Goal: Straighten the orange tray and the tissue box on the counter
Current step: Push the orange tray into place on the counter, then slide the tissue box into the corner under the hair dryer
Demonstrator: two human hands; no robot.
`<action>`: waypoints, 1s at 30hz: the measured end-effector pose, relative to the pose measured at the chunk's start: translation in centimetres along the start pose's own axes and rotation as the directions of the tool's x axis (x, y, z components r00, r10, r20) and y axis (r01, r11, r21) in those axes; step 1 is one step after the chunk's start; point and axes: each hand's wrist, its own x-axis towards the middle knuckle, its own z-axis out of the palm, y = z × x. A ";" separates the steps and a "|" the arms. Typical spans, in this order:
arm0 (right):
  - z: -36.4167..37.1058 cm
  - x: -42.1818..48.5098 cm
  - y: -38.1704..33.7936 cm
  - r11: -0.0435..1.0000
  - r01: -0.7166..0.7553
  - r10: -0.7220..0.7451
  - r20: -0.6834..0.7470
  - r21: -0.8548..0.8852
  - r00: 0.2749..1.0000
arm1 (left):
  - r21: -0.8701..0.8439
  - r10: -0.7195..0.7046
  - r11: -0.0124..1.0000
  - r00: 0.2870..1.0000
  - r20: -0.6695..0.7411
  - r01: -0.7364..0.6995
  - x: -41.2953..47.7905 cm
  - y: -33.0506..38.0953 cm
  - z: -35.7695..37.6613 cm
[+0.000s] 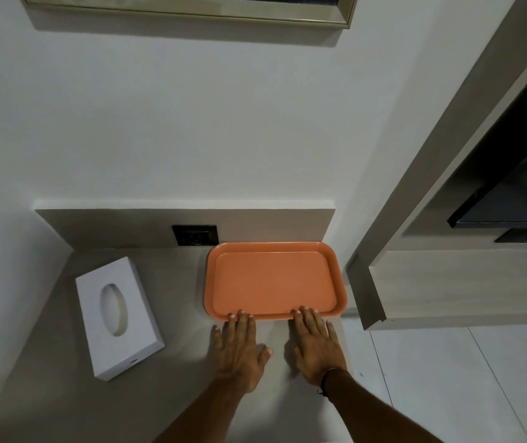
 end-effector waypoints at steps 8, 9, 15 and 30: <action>-1.0 -1.0 -1.1 1.000 0.025 -0.025 -0.014 -0.006 1.000 | 0.012 -0.019 1.000 0.999 -0.039 0.019 -2.5 -0.3 -0.6; -1.2 -1.3 -1.5 0.999 0.034 -0.034 -0.016 -0.008 0.999 | 0.004 -0.031 1.000 0.998 -0.048 0.031 -3.2 -0.5 -0.8; -1.7 -2.8 -5.6 0.988 0.145 -0.146 -0.009 -0.058 0.989 | -0.116 -0.158 0.983 0.981 -0.112 0.145 -8.4 -4.2 -2.1; -0.1 2.7 -28.6 0.937 0.297 -0.318 0.100 0.184 0.943 | -0.337 -0.514 0.835 0.836 -0.194 0.435 -11.1 -23.6 -4.0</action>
